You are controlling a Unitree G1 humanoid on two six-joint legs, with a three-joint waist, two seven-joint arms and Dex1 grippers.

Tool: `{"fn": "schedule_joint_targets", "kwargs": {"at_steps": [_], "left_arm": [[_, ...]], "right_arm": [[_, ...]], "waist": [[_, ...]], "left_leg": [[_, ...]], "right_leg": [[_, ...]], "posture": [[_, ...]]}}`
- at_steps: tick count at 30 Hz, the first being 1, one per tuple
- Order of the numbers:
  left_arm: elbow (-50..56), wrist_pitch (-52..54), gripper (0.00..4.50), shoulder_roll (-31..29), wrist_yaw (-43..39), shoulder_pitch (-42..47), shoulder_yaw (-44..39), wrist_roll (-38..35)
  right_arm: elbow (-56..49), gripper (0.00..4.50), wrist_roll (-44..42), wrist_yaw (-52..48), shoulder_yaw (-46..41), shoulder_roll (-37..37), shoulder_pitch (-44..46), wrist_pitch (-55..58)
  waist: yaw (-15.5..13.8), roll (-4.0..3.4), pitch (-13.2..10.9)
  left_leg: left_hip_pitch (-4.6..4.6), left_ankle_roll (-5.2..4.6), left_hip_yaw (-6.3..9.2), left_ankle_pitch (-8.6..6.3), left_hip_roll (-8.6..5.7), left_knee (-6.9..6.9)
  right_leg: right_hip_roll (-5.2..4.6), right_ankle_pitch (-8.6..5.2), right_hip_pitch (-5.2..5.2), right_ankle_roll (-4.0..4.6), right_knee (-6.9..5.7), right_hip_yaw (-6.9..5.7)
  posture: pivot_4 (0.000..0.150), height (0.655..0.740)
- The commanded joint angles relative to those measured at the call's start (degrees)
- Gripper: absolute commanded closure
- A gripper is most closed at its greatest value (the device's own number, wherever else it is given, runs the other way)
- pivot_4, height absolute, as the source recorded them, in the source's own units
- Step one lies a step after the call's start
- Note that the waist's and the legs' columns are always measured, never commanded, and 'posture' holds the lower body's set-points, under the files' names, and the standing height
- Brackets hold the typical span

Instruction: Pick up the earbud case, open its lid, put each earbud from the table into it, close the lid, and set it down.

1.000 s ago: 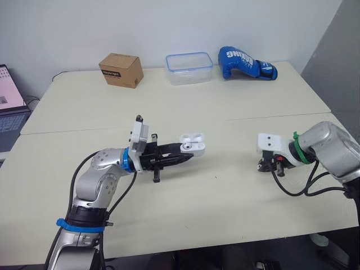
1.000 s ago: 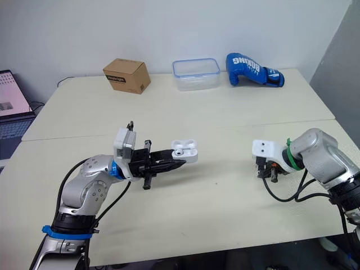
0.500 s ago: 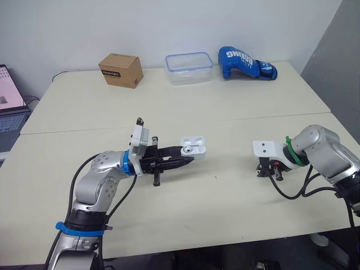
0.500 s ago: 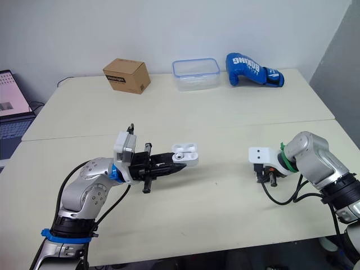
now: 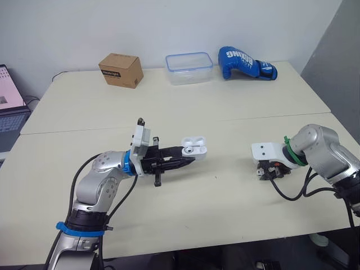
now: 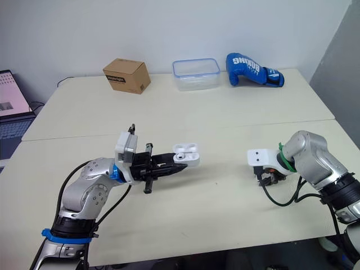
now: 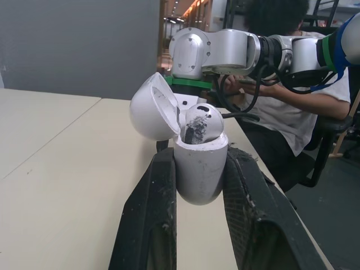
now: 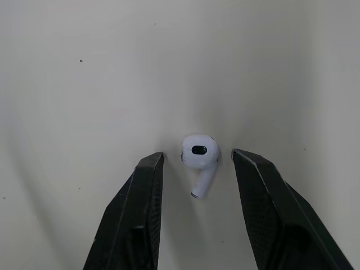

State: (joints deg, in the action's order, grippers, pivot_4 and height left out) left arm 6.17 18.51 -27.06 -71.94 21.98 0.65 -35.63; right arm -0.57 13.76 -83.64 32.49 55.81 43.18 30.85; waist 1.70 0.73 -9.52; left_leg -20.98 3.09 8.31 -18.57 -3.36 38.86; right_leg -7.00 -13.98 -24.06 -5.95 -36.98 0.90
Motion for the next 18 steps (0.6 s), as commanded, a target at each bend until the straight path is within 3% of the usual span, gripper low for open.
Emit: {"fn": "schedule_joint_targets", "kwargs": {"at_steps": [1, 18], "left_arm": [[1.5, -1.0, 3.75, 0.0, 0.0, 0.5, -0.4, -0.6], [1.7, -1.3, 3.75, 0.5, 0.6, 0.1, -0.2, -0.4]], "right_arm": [[-3.5, 2.53, 3.5, -1.8, 0.8, 0.4, 1.7, 2.7], [-9.5, 2.53, 12.1, -3.3, 5.0, -2.2, 2.2, 9.0]], "waist": [[0.0, 0.00, 0.0], [0.0, 0.00, 0.0]], "left_leg": [[0.00, 0.00, 0.00, 0.00, 0.00, 0.00], [-0.01, 0.00, 0.01, 0.00, -0.01, 0.00]], "right_leg": [[0.00, 0.00, 0.00, 0.00, 0.00, 0.00], [0.00, 0.00, 0.00, 0.00, 0.01, 0.00]], "posture": [[0.150, 0.7307], [0.150, 0.7307]]}}
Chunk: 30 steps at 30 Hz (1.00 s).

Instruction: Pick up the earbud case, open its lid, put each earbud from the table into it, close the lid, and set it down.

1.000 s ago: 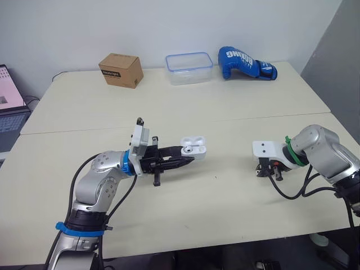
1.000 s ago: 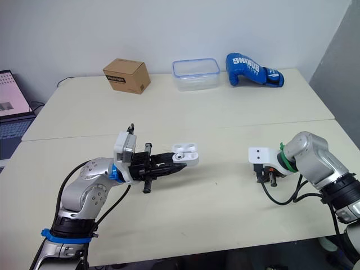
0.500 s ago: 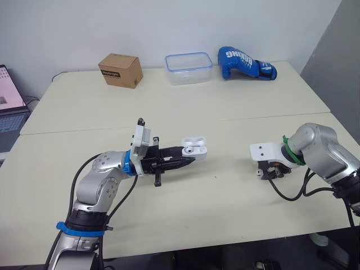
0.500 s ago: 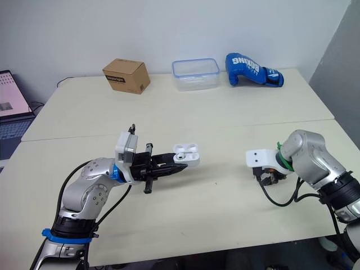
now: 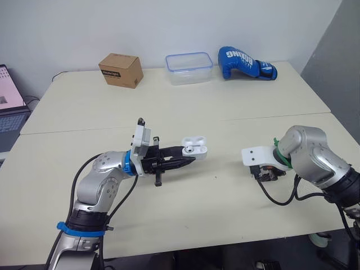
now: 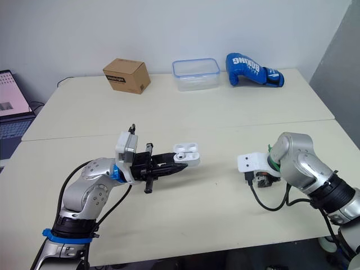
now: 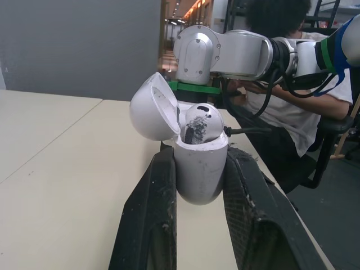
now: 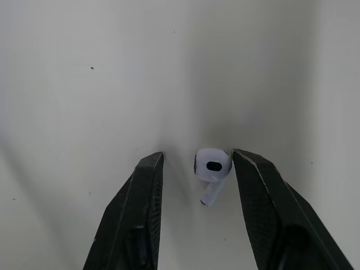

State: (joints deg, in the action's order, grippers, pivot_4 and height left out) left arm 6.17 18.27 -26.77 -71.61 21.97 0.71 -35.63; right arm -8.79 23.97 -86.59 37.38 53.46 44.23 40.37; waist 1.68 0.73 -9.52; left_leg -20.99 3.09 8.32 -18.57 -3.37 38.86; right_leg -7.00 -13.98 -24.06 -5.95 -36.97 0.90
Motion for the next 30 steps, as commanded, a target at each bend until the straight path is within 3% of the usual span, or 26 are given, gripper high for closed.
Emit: {"fn": "schedule_joint_targets", "kwargs": {"at_steps": [1, 30], "left_arm": [[1.7, -1.0, 3.75, 0.2, 0.2, 0.1, -0.2, -0.4], [1.7, -1.4, 3.75, 0.2, 0.6, -0.1, 0.0, -0.3]], "right_arm": [[-1.1, 2.53, 2.4, -0.3, 0.3, 0.0, 1.2, -0.6], [-1.0, 2.53, 5.9, -2.1, 0.1, -1.1, 0.5, -1.4]], "waist": [[0.0, 0.00, 0.0], [0.0, 0.00, 0.0]], "left_leg": [[0.00, 0.00, 0.00, 0.00, 0.00, 0.00], [0.01, 0.00, 0.00, 0.00, 0.01, 0.01]], "right_leg": [[0.00, 0.00, 0.00, 0.00, 0.00, 0.00], [0.00, 0.00, 0.01, 0.00, -0.01, 0.00]], "posture": [[0.150, 0.7307], [0.150, 0.7307]]}}
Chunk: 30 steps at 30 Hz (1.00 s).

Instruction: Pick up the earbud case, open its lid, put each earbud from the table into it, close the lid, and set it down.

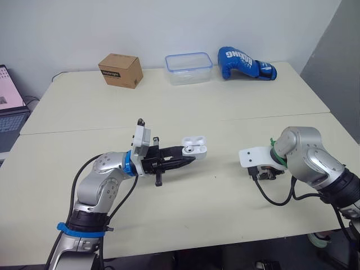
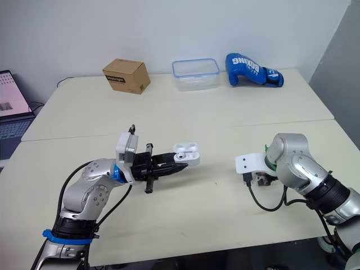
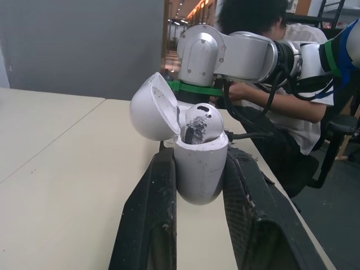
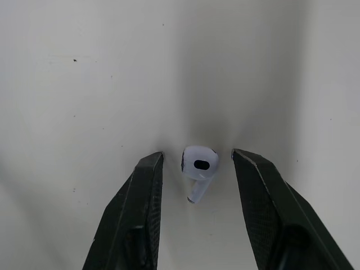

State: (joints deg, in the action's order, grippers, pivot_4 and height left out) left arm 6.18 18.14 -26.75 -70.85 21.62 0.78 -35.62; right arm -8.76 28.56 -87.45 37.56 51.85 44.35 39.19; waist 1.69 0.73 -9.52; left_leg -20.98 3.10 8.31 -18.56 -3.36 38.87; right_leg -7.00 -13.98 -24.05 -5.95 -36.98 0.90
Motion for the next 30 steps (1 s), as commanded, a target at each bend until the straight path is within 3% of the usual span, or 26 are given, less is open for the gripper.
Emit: {"fn": "schedule_joint_targets", "kwargs": {"at_steps": [1, 5, 13, 16, 23, 30], "left_arm": [[1.7, -1.3, 3.75, 0.3, -0.1, 0.2, -0.1, -0.3], [1.6, -1.4, 3.75, 0.3, -0.1, 0.2, 0.0, -0.3], [1.4, -1.4, 3.75, 0.3, -0.1, 0.2, 0.0, -0.2], [1.5, -1.5, 3.75, 0.2, -0.1, 0.1, 0.0, -0.2], [1.3, -1.7, 3.75, 0.2, -0.1, 0.1, 0.0, -0.2], [-0.7, -2.6, 3.75, 0.3, -0.1, 0.4, -0.9, -0.3]], "right_arm": [[-1.1, 2.70, 1.3, -1.2, -0.1, 0.6, 0.3, -0.2], [-1.2, 3.70, 1.5, -1.2, 0.0, 0.4, 0.4, 0.1], [-1.8, 3.70, 1.4, -1.7, 0.1, 0.4, 0.3, 1.0], [-2.3, 4.07, 1.3, -1.7, 0.1, 0.4, 0.2, 1.0], [-2.8, 4.07, 1.0, -1.7, -0.2, 0.6, -0.1, 1.5], [-6.1, 4.07, -6.3, 2.6, -11.1, 0.3, -3.1, 8.0]], "waist": [[0.0, 0.00, 0.0], [0.0, 0.00, 0.0], [0.0, 0.00, 0.0], [0.0, 0.00, 0.0], [0.0, 0.00, 0.0], [-0.1, 0.00, 0.0]], "left_leg": [[0.00, 0.00, 0.00, 0.00, 0.00, 0.00], [0.00, 0.00, 0.00, 0.00, 0.00, 0.00], [0.00, 0.00, 0.00, 0.00, 0.00, 0.00], [0.00, 0.00, 0.00, 0.00, 0.00, 0.00], [0.00, 0.00, 0.00, 0.00, 0.00, 0.00], [-0.01, 0.00, 0.01, 0.00, -0.01, -0.01]], "right_leg": [[0.00, 0.00, 0.00, 0.00, 0.00, 0.00], [0.00, 0.00, 0.00, 0.00, 0.00, 0.00], [0.00, 0.00, 0.00, 0.00, 0.00, 0.00], [0.00, 0.00, 0.00, 0.00, 0.01, 0.00], [0.00, 0.00, 0.00, 0.00, 0.01, 0.00], [0.00, 0.00, -0.01, 0.00, 0.01, 0.00]], "posture": [[0.150, 0.7307], [0.150, 0.7307], [0.150, 0.7307], [0.150, 0.7307], [0.150, 0.7307], [0.150, 0.7307]]}}
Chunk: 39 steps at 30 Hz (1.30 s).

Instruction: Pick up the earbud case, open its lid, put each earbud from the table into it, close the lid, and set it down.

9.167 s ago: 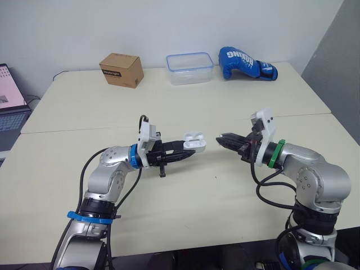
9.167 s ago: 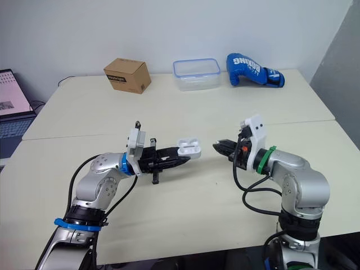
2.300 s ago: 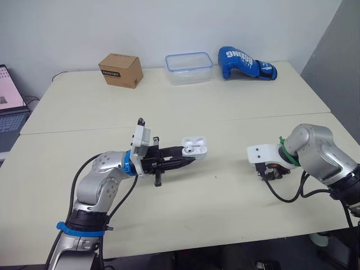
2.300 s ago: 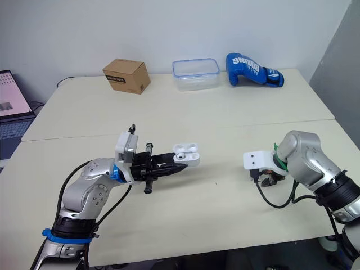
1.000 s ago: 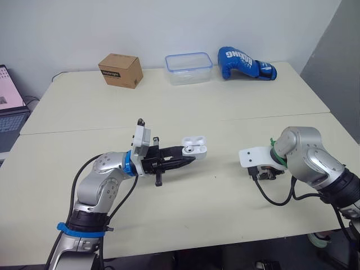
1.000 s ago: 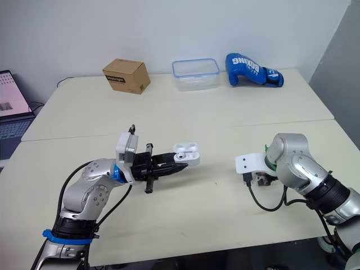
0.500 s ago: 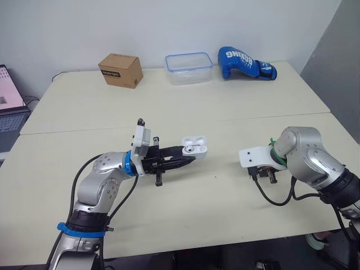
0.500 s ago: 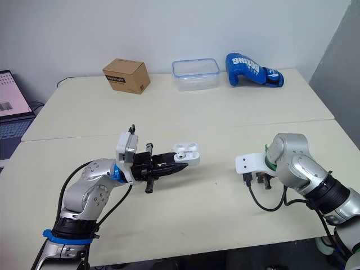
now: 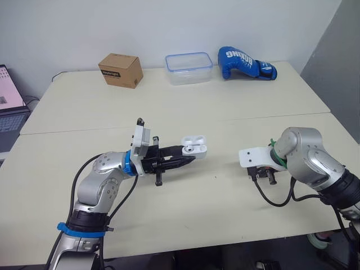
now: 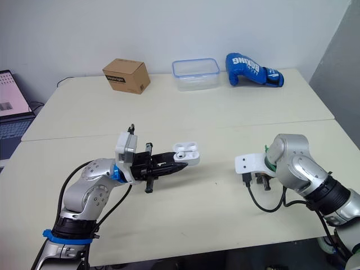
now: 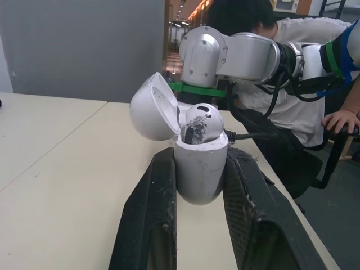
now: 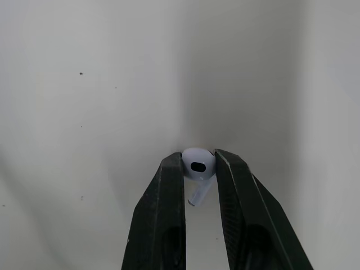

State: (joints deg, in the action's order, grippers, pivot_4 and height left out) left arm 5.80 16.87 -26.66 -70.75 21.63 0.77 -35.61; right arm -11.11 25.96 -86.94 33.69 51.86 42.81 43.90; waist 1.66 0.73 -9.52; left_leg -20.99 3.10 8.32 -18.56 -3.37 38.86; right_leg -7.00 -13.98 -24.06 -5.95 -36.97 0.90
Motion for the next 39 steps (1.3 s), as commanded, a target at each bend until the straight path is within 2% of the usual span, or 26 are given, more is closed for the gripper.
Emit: {"fn": "schedule_joint_targets", "kwargs": {"at_steps": [1, 6, 8, 12, 16, 20, 31, 39], "left_arm": [[-0.7, -1.5, 3.75, 0.3, -0.4, 0.5, -0.9, -0.2], [-4.0, -2.8, 3.75, 0.6, -1.4, 1.8, -0.6, 0.3], [-5.5, -3.1, 3.75, 0.8, -2.0, 2.7, -0.5, 0.5], [-8.0, -3.7, 3.75, 1.0, -3.1, 4.1, -0.3, 0.7], [-9.4, -3.7, 3.75, 1.2, -3.8, 5.1, -0.4, 1.0], [-10.3, -3.8, 3.75, 1.2, -4.4, 5.7, -0.6, 1.3], [-12.6, -4.7, 3.75, 2.0, -3.9, 7.2, -0.6, 2.5], [-14.6, -5.0, 3.75, 2.9, -3.1, 8.8, -0.9, 3.2]], "right_arm": [[-4.5, 4.07, -4.9, 3.2, -9.2, -0.3, -2.5, 4.6], [-8.6, 4.07, -11.3, 11.5, -20.8, -6.6, -7.1, 14.5], [-11.0, 4.07, -14.4, 15.6, -26.4, -11.3, -9.3, 17.7], [-17.3, 4.07, -20.0, 27.7, -39.7, -27.3, -11.1, 22.8], [-21.7, 4.07, -25.3, 34.6, -45.7, -37.3, -10.9, 27.3], [-25.0, 4.07, -30.0, 40.2, -48.6, -43.3, -9.1, 31.7], [-29.7, 4.07, -42.4, 48.6, -49.4, -48.6, -6.9, 30.0], [-32.1, 4.07, -48.7, 51.0, -43.8, -44.0, -8.1, 27.7]], "waist": [[0.0, 0.00, 0.0], [-0.1, 0.00, 0.0], [-0.1, 0.01, 0.0], [0.0, -0.01, 0.0], [0.0, -0.02, 0.0], [0.2, -0.03, 0.0], [0.3, -0.06, 0.0], [0.3, -0.06, 0.0]], "left_leg": [[0.00, 0.00, 0.02, 0.00, 0.00, 0.00], [0.01, 0.00, 0.02, 0.00, 0.01, -0.01], [-0.01, 0.00, 0.05, 0.00, -0.01, 0.00], [0.00, 0.00, 0.07, 0.00, -0.01, 0.01], [0.00, 0.02, 0.15, 0.01, -0.04, -0.01], [0.01, 0.01, 0.18, 0.01, -0.04, -0.01], [0.03, 0.02, 0.18, 0.01, -0.04, -0.02], [0.03, 0.02, 0.18, 0.01, -0.04, -0.02]], "right_leg": [[0.00, 0.00, 0.00, 0.00, 0.00, -0.01], [0.00, 0.00, 0.00, 0.01, -0.03, -0.01], [0.00, 0.00, 0.00, 0.01, -0.04, -0.02], [0.00, 0.01, -0.03, 0.01, -0.08, -0.01], [0.00, 0.01, -0.03, 0.01, -0.09, -0.01], [0.01, 0.01, -0.03, 0.01, -0.11, -0.03], [0.01, 0.01, -0.05, 0.01, -0.14, -0.02], [0.02, 0.01, -0.04, 0.01, -0.13, -0.03]], "posture": [[0.150, 0.7307], [0.150, 0.7307], [0.150, 0.7307], [0.150, 0.7307], [0.150, 0.7307], [0.150, 0.7307], [0.150, 0.7307], [0.150, 0.7307]]}}
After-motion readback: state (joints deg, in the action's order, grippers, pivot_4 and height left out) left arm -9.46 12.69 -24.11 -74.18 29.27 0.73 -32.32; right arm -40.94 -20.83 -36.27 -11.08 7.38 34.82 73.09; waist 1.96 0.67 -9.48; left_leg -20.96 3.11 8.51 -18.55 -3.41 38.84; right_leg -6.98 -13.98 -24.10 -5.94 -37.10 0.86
